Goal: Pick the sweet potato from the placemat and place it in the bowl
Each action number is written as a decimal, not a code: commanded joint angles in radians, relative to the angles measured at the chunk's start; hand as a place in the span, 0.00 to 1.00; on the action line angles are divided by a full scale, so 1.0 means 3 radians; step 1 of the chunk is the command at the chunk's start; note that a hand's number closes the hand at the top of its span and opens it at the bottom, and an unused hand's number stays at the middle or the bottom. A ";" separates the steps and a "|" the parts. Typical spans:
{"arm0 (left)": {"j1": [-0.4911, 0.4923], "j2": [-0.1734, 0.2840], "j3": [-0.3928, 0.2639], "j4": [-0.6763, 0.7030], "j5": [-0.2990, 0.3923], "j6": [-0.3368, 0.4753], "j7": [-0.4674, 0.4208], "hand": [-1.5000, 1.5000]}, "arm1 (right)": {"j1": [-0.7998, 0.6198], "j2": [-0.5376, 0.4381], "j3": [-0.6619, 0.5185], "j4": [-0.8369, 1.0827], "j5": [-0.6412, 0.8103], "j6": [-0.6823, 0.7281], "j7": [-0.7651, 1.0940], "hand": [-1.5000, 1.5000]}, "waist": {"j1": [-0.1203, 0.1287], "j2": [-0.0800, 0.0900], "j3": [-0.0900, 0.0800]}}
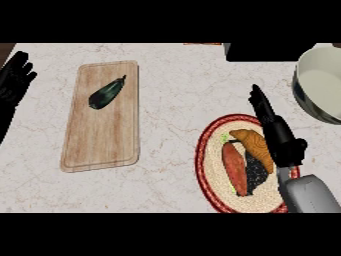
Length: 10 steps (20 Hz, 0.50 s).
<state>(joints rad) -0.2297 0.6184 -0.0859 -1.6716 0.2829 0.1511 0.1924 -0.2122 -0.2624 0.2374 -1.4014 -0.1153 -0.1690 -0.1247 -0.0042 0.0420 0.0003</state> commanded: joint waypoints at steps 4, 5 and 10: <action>-0.0004 -0.0244 0.0131 0.0135 -0.0009 0.0171 -0.0303 0.50 | -0.0179 0.0502 0.0838 -0.0417 -0.0412 0.0993 -0.0017 0.00 | 0.0164 -0.0132 -0.0009; -0.0078 -0.0293 0.0189 0.0161 -0.0024 0.0267 -0.0350 0.50 | -0.0260 0.0625 0.1023 -0.0436 -0.0485 0.1171 -0.0009 0.00 | 0.0223 -0.0114 -0.0009; 0.0246 -0.0380 0.0450 0.0326 0.0185 0.0156 -0.0662 0.50 | 0.0366 0.0404 0.1251 -0.1056 0.0815 -0.0003 -0.0482 0.00 | -0.0057 -0.0174 -0.0009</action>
<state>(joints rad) -0.2020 0.5258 -0.0027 -1.6109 0.3063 0.2116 0.0654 -0.2261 -0.1817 0.5206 -1.5977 -0.0092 -0.0304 -0.2021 0.0066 -0.0067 -0.0043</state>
